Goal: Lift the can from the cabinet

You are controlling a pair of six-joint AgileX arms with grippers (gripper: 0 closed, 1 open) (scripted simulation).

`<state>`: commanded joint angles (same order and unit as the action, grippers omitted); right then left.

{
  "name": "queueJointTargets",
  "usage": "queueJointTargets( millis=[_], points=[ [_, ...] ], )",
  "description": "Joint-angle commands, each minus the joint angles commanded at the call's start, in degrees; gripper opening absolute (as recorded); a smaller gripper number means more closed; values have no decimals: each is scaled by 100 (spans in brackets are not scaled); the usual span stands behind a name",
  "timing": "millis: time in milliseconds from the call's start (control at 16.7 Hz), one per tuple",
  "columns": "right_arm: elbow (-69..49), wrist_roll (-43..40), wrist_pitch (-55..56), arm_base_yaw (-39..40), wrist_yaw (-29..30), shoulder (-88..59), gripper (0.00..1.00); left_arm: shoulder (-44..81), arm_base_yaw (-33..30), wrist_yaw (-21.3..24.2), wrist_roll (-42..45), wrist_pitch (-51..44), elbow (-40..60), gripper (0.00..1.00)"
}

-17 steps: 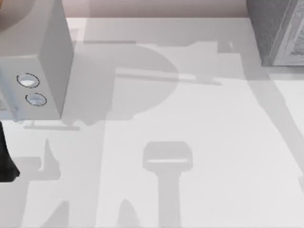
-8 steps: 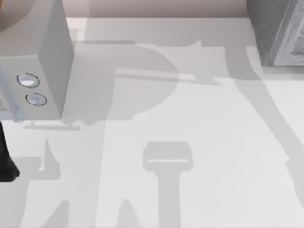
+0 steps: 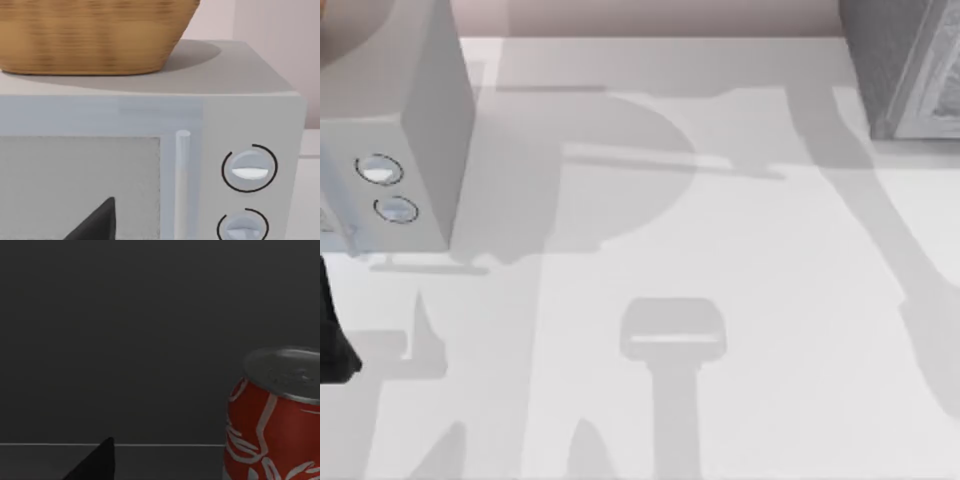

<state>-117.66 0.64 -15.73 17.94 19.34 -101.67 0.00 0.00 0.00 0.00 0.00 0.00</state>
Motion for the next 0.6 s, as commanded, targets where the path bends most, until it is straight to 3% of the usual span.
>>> queueJointTargets(
  millis=[420, 600],
  points=[
    [-365, -1, -52, -73, -68, -312, 100, 0, 0, 0, 0, 0, 0, 100],
    [-365, -1, -52, -73, -68, -312, 77, 0, 0, 0, 0, 0, 0, 100]
  ],
)
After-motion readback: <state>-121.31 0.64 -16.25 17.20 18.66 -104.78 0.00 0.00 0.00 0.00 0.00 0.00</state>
